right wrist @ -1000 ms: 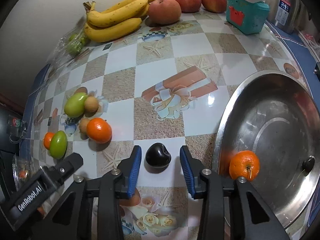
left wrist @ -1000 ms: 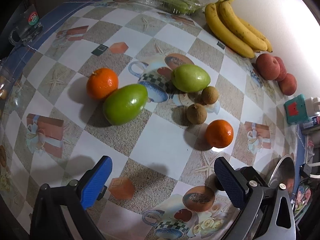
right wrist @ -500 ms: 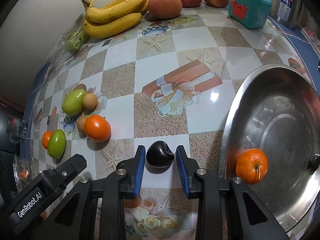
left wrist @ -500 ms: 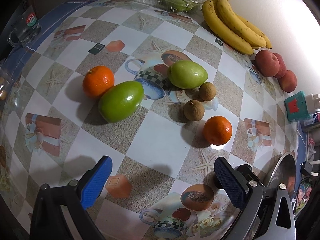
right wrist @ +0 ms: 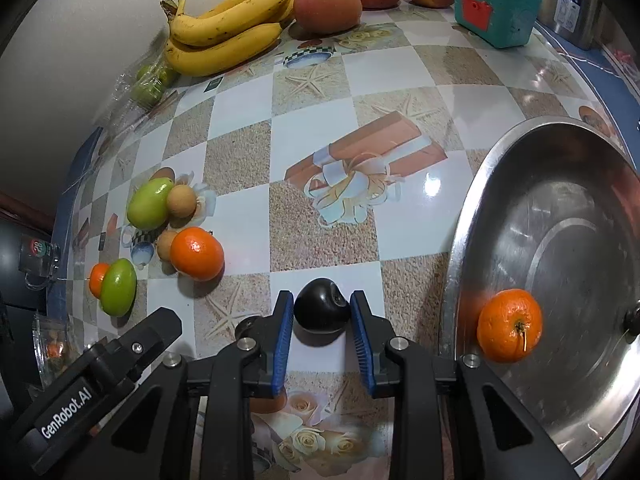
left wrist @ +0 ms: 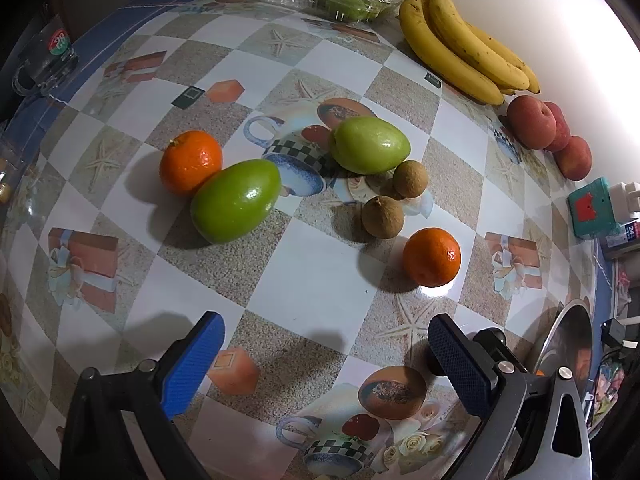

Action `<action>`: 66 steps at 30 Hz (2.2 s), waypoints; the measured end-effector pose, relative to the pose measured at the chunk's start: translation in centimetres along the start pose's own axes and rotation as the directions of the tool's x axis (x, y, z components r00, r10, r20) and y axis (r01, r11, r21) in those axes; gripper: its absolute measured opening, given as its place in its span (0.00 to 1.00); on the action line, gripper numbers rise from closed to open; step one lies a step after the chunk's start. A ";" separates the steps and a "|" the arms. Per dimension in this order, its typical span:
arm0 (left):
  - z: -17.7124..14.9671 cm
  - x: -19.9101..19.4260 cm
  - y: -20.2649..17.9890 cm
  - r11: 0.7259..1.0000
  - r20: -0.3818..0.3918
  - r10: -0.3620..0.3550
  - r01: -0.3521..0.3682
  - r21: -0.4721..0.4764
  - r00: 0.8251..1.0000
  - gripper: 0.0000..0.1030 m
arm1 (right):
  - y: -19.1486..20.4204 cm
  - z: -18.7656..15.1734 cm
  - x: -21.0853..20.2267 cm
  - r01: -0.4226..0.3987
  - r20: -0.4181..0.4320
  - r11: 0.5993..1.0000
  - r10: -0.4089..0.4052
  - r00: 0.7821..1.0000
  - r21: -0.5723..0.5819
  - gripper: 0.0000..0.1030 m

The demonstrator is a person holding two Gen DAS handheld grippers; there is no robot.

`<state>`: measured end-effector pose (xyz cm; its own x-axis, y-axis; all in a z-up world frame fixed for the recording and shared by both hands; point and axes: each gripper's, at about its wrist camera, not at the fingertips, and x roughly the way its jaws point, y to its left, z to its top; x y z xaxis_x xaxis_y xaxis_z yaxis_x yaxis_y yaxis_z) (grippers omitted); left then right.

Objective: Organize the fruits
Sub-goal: 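Close the left gripper on the third dark plum while the right tool holds its plum, then carry both held plums over the steel plate with both tools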

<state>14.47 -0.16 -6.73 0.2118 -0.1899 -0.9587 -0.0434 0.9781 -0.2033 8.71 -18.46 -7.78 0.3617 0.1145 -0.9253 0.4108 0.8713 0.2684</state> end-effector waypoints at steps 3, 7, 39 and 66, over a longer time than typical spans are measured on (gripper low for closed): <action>0.1 -0.4 0.2 1.000 0.017 -0.007 0.007 -0.003 1.000 1.00 | -0.3 0.1 -0.9 -0.029 0.008 0.999 0.028 1.000 0.022 0.29; 0.3 -1.0 0.2 1.000 0.050 -0.019 0.019 0.000 0.999 1.00 | -0.5 0.1 -2.9 -0.054 0.039 0.998 0.052 0.998 0.027 0.29; -3.3 1.9 -8.6 0.923 0.023 -0.067 0.053 0.381 0.997 0.52 | -8.2 -2.2 -11.1 -0.119 0.175 0.972 0.084 0.981 0.201 0.29; -3.5 1.4 -8.7 0.936 0.006 -0.081 0.075 0.345 0.997 0.28 | -9.1 -2.1 -11.3 -0.152 0.165 0.965 0.118 0.979 0.215 0.29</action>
<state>11.77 -9.19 -7.03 0.2202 -0.2684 -0.9378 0.3119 0.9303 -0.1931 -0.85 -26.67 -0.37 0.5402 0.1360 -0.8305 0.5211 0.7208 0.4570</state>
